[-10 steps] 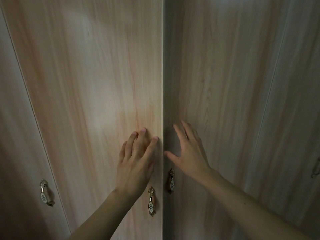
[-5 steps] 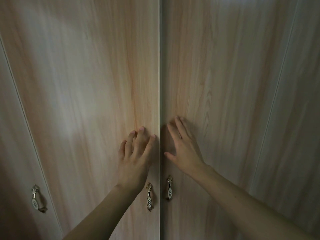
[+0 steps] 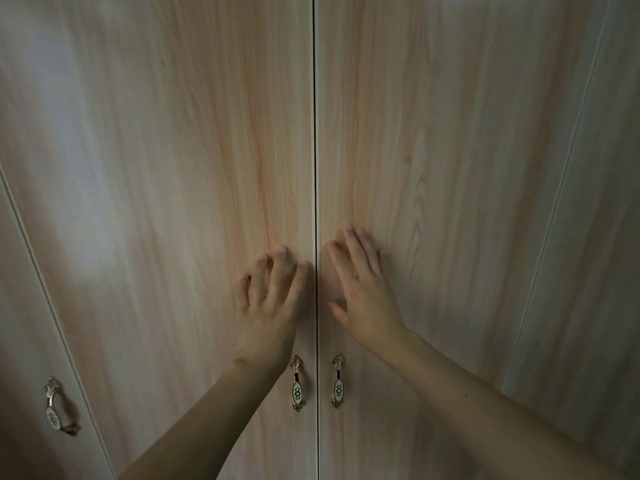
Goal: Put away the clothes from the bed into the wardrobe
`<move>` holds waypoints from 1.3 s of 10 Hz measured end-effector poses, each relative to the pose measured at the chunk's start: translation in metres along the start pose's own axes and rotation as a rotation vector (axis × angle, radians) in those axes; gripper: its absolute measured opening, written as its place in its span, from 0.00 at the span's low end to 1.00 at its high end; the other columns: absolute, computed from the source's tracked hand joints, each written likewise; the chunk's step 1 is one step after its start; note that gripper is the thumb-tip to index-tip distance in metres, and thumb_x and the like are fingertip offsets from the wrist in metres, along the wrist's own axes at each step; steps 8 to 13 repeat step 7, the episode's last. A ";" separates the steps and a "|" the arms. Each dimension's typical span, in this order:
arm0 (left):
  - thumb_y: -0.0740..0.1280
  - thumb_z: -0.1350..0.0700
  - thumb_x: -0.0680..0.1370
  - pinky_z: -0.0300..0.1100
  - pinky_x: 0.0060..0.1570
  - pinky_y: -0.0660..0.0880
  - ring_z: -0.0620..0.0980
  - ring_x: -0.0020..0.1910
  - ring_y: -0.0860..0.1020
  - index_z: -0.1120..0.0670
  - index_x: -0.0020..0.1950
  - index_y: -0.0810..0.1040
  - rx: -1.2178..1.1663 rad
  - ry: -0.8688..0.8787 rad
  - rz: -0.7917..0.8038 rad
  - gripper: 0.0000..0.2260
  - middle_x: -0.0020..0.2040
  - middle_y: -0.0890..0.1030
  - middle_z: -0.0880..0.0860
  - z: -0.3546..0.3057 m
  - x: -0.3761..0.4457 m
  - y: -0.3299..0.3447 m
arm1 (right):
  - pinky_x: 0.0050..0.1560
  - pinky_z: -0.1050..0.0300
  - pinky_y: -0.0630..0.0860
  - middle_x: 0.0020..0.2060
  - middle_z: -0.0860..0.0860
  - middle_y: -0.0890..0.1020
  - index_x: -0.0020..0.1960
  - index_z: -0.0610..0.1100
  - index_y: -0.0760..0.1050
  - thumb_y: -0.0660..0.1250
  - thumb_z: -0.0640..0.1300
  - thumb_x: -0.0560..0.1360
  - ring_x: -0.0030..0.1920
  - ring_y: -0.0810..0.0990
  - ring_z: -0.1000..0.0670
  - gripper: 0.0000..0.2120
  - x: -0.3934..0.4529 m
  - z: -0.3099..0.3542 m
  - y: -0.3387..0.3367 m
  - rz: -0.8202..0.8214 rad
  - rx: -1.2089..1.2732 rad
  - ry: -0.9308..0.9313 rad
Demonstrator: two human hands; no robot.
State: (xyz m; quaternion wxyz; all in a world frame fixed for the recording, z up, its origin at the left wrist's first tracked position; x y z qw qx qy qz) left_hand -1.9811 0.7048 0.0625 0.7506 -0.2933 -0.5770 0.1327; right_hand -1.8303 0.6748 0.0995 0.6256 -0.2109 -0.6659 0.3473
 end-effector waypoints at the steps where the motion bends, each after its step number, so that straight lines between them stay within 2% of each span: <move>1: 0.74 0.58 0.71 0.62 0.67 0.63 0.66 0.76 0.59 0.51 0.79 0.60 0.000 -0.006 0.048 0.39 0.80 0.55 0.59 0.002 -0.001 0.003 | 0.75 0.34 0.52 0.80 0.46 0.43 0.79 0.46 0.53 0.78 0.47 0.67 0.80 0.40 0.43 0.49 0.000 0.000 0.001 0.005 -0.013 0.005; 3: 0.70 0.63 0.70 0.63 0.63 0.67 0.67 0.74 0.62 0.52 0.77 0.60 0.035 0.020 0.113 0.37 0.79 0.58 0.61 0.000 0.003 -0.007 | 0.75 0.35 0.56 0.80 0.47 0.43 0.79 0.47 0.54 0.76 0.46 0.69 0.80 0.41 0.44 0.45 -0.001 0.002 -0.004 0.016 -0.026 0.010; 4: 0.75 0.58 0.68 0.61 0.63 0.69 0.65 0.74 0.61 0.51 0.77 0.60 0.003 0.010 0.228 0.41 0.79 0.57 0.59 0.004 0.004 -0.016 | 0.74 0.38 0.60 0.80 0.47 0.44 0.78 0.47 0.55 0.74 0.47 0.71 0.80 0.41 0.44 0.42 -0.003 0.006 -0.008 0.042 0.024 0.016; 5: 0.74 0.45 0.71 0.59 0.73 0.61 0.62 0.78 0.47 0.46 0.78 0.52 -0.079 0.075 0.358 0.43 0.81 0.43 0.55 0.007 0.002 -0.026 | 0.74 0.40 0.61 0.80 0.46 0.47 0.78 0.47 0.54 0.71 0.49 0.74 0.80 0.43 0.44 0.38 -0.012 0.008 -0.009 0.090 0.075 0.031; 6: 0.68 0.41 0.76 0.53 0.76 0.54 0.53 0.79 0.42 0.47 0.79 0.54 -0.231 0.060 0.394 0.36 0.81 0.41 0.47 0.017 -0.002 -0.044 | 0.73 0.40 0.62 0.79 0.46 0.52 0.78 0.46 0.55 0.68 0.51 0.75 0.79 0.49 0.43 0.37 -0.025 0.014 -0.023 0.115 0.093 0.051; 7: 0.64 0.39 0.77 0.53 0.76 0.56 0.54 0.79 0.49 0.52 0.79 0.58 -0.256 -0.065 0.442 0.35 0.81 0.51 0.50 0.030 -0.009 -0.049 | 0.71 0.42 0.64 0.75 0.46 0.61 0.76 0.45 0.60 0.65 0.53 0.75 0.76 0.57 0.44 0.33 -0.034 0.016 -0.034 0.107 0.101 0.081; 13: 0.64 0.39 0.77 0.53 0.76 0.56 0.54 0.79 0.49 0.52 0.79 0.58 -0.256 -0.065 0.442 0.35 0.81 0.51 0.50 0.030 -0.009 -0.049 | 0.71 0.42 0.64 0.75 0.46 0.61 0.76 0.45 0.60 0.65 0.53 0.75 0.76 0.57 0.44 0.33 -0.034 0.016 -0.034 0.107 0.101 0.081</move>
Point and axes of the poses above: each hand's wrist, its own x-axis towards the middle knuckle, its own y-axis out of the palm, z = x × y, the point moved 5 cm from there along x, towards the middle knuckle
